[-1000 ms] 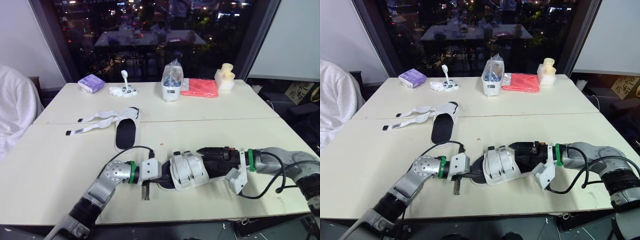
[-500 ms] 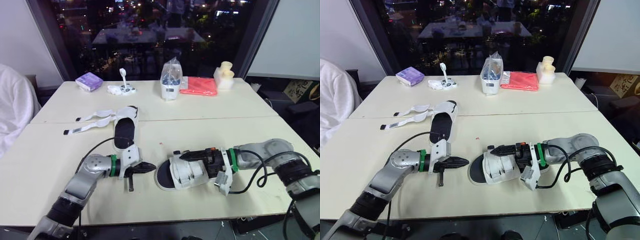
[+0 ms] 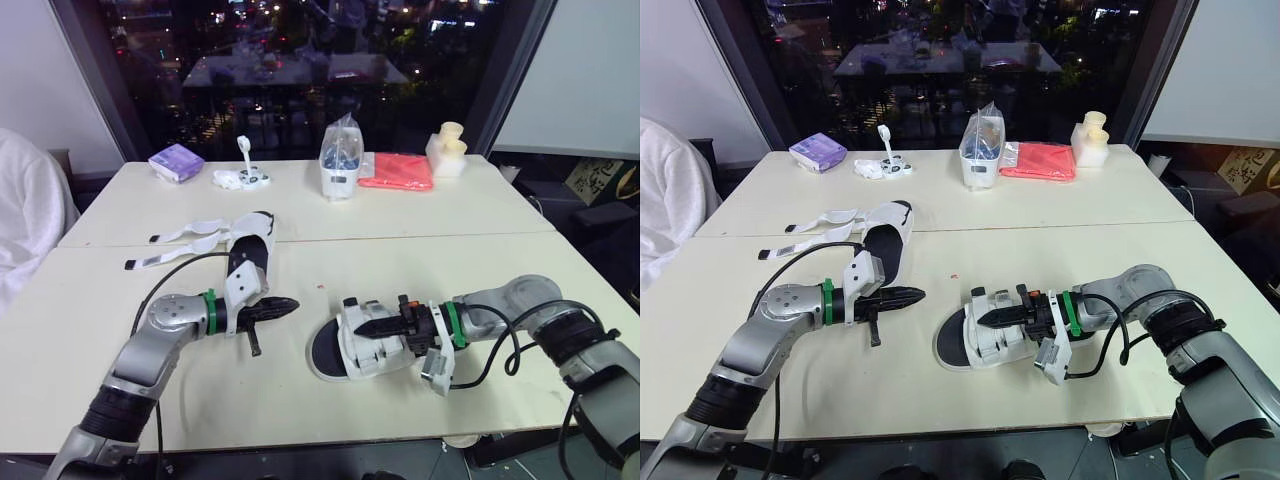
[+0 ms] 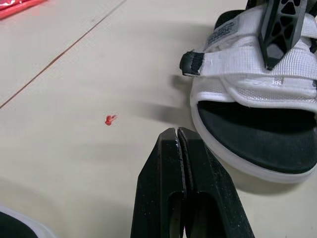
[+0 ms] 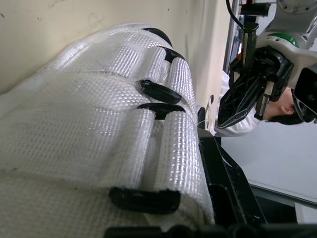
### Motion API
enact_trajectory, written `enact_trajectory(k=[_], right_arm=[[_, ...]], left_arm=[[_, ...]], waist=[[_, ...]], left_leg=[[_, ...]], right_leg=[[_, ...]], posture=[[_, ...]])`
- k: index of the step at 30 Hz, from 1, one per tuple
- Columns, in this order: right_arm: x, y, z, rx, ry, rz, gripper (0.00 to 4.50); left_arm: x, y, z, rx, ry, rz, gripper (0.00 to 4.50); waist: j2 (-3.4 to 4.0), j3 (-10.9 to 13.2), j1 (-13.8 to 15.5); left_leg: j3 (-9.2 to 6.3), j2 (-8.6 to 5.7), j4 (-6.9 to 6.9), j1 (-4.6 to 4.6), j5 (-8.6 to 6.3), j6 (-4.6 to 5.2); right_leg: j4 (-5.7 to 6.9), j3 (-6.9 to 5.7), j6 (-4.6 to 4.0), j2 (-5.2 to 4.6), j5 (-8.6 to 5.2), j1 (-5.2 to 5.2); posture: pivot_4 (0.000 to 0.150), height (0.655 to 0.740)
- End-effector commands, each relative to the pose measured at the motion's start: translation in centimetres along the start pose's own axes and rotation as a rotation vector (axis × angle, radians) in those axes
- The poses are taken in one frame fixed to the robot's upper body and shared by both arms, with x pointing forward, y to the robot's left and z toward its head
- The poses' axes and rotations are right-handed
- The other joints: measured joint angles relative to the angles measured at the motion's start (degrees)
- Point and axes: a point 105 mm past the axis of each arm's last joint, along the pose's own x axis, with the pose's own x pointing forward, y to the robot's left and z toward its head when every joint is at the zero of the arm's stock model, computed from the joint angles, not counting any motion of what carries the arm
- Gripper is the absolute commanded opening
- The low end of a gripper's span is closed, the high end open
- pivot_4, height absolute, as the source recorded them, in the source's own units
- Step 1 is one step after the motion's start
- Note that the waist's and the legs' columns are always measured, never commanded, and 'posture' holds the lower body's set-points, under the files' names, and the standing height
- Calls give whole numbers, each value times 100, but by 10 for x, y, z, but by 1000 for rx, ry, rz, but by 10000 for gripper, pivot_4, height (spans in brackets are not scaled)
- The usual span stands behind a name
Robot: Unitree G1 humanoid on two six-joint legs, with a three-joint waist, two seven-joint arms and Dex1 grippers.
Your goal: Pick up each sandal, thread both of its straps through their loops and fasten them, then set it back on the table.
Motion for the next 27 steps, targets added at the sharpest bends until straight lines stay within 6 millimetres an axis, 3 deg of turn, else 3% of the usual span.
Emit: enact_trajectory(k=[1,6,8,10,13,18,23,27], right_arm=[[-11,-20,-18,-15,95,-67,522],[-38,-36,-79,81,474,-106,522],[-63,-35,-116,187,737,-110,522],[-84,-28,-137,296,925,-99,522],[-98,-14,-154,415,1095,-91,522],[-105,-4,-179,495,1298,-75,522],[-96,3,-192,552,1415,-65,522],[-91,12,-191,581,1438,-18,522]], left_arm=[[-5,5,19,36,-56,31,0],[-5,11,35,27,-130,93,0],[-5,8,44,27,-171,84,0],[-5,3,50,26,-198,58,0],[-4,-3,53,22,-207,18,0],[-4,-1,47,19,-176,11,0],[-3,1,45,21,-168,13,0],[-3,0,44,21,-163,13,0]], waist=[[0,1,4],[-5,6,6],[-6,6,7],[-4,7,9],[-4,7,23],[12,16,-31],[27,26,-49],[27,26,-57]], left_leg=[[0,0,0,0,0,0],[0,0,1,0,0,2],[0,1,1,0,0,2],[0,2,1,-1,-3,7],[-2,2,1,-1,-14,26],[2,1,0,0,-12,23],[4,0,-3,-2,3,-3],[-1,0,-7,-5,5,-7]], right_leg=[[0,0,0,0,0,0],[0,1,14,0,9,1],[1,1,18,0,11,2],[0,1,19,0,12,2],[4,-1,19,0,13,2],[6,-1,20,1,13,0],[17,-1,21,2,14,-10],[18,-1,23,2,14,-10]], posture=[[1500,7400],[1500,7400],[1500,7400],[1500,7400],[1500,7400],[1500,7400],[1500,7400],[1500,7400]])
